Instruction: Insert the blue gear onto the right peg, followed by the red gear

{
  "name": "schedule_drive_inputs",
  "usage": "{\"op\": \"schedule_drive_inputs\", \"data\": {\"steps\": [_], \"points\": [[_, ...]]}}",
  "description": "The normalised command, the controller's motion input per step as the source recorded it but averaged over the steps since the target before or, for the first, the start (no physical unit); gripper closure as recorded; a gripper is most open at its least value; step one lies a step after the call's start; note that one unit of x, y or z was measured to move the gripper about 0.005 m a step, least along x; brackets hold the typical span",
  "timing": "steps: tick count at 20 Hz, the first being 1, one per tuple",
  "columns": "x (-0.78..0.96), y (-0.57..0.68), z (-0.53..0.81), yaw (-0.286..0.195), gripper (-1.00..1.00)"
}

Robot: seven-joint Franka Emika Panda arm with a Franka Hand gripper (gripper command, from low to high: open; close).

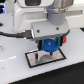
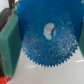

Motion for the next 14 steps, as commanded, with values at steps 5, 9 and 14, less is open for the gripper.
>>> {"op": "schedule_drive_inputs", "data": {"steps": [5, 9, 14], "points": [[0.36, 0.04, -0.02, 0.0, 1.0], [0.34, 0.04, 0.18, 0.0, 1.0], [0.29, 0.01, 0.33, 0.0, 1.0]]}}
